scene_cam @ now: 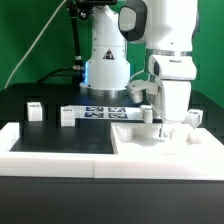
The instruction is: Assemble one leg
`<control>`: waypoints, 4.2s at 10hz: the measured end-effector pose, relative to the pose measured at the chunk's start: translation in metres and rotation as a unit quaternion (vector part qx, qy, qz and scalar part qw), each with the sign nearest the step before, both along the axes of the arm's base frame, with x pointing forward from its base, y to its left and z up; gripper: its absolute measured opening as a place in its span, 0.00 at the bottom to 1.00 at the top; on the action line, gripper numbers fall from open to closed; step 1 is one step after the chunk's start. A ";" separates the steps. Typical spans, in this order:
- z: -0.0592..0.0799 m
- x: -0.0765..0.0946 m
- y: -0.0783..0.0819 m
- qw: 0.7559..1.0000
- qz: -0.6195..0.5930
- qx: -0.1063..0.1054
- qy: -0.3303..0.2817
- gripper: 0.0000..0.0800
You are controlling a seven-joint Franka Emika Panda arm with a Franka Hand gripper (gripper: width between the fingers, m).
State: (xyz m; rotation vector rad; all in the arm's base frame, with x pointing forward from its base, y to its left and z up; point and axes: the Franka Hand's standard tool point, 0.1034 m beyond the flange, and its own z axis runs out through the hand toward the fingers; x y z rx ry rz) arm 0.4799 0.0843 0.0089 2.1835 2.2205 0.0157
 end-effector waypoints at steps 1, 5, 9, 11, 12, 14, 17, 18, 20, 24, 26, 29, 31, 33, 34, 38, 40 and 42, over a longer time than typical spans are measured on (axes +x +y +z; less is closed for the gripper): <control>0.001 0.000 0.000 1.000 0.000 0.000 0.000 0.81; 0.047 -0.015 0.004 1.000 -0.019 -0.020 -0.003 0.81; 0.051 -0.015 0.004 0.997 -0.069 -0.020 -0.004 0.81; 0.050 -0.018 0.004 0.985 -0.170 -0.009 -0.010 0.81; 0.048 -0.024 0.005 0.976 -0.216 -0.003 -0.012 0.81; 0.043 -0.032 0.005 0.945 -0.328 0.013 -0.007 0.81; 0.037 -0.037 0.005 0.894 -0.447 0.023 0.005 0.81; 0.037 -0.037 0.006 0.886 -0.463 0.023 0.005 0.81; 0.036 -0.045 0.008 0.802 -0.596 0.036 0.008 0.81; 0.033 -0.059 0.032 0.650 -0.758 0.041 0.022 0.81; 0.031 -0.062 0.041 0.554 -0.831 0.046 0.032 0.81; 0.029 -0.062 0.044 0.481 -0.874 0.056 0.037 0.81; 0.028 -0.069 0.059 0.457 -0.887 0.054 0.041 0.81; 0.028 -0.072 0.069 0.486 -0.871 0.054 0.042 0.81; 0.028 -0.072 0.069 0.487 -0.871 0.053 0.042 0.81; 0.028 -0.066 0.065 0.498 -0.859 -0.018 0.117 0.81; 0.029 -0.063 0.065 0.499 -0.848 -0.061 0.168 0.81; 0.028 -0.064 0.064 0.501 -0.832 -0.089 0.220 0.81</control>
Offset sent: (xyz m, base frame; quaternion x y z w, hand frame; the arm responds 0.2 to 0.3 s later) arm -0.0264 0.0015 0.0466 0.0314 -0.0358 0.0474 0.9977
